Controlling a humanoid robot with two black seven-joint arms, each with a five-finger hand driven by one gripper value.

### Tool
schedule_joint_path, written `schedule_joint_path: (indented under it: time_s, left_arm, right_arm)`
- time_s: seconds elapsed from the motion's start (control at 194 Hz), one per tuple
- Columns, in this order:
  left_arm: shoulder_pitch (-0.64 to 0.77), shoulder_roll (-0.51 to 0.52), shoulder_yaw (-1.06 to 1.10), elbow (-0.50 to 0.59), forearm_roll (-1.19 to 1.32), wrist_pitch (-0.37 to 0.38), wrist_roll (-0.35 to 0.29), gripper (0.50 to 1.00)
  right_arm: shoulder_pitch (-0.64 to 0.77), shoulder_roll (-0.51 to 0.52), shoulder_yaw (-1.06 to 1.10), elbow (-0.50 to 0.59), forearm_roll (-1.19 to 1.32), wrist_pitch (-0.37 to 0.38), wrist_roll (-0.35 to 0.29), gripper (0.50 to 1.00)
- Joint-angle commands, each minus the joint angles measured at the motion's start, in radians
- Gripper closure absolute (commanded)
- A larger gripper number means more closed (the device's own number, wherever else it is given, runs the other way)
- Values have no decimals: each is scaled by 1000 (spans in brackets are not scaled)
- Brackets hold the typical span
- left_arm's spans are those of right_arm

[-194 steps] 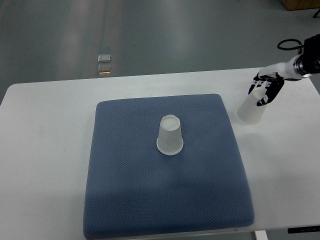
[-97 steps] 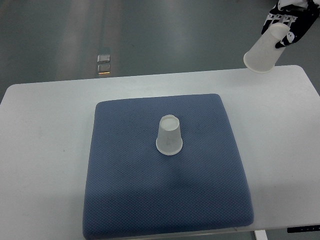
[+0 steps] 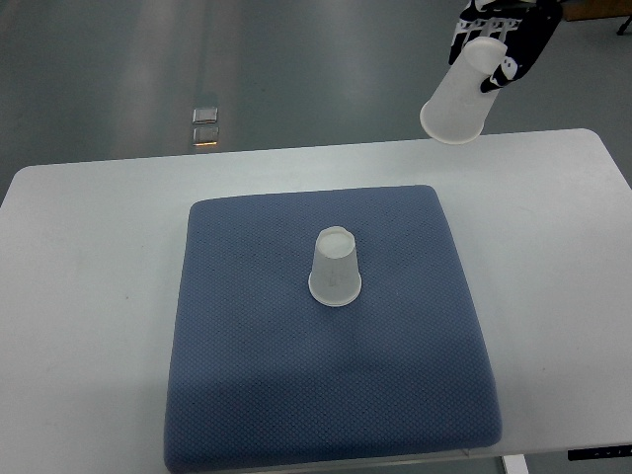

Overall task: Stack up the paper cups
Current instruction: 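Carry the cup over the upside-down cup and lower it on top, then open the right hand to release the stacked cup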

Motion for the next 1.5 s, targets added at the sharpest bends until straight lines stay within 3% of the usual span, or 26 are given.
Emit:
schedule_joint_path:
  time_s: [0.0,0.248,0.537,1.245,1.494]
  left_arm:
    - [1,0,0,-1,0,0,1,500]
    - [-1,0,-2,0,0,0,0,500]
    - [2,0,-3,2,0,0,0,500]
    - [4,0,-2,2,0,0,0,500]
    - [2,0,-3,3,0,0,0,500]
  right_arm:
    - [11,88,-1,-24,32,0,0,857]
    - [86,264,-2,-38,151,0,-2,857]
    - [88,374,-18,-44,196,0,-2,848]
    - [-39,385,-62,-59,165,0,0,822]
    - [-66,385,-74,-59,161,0,0,787]
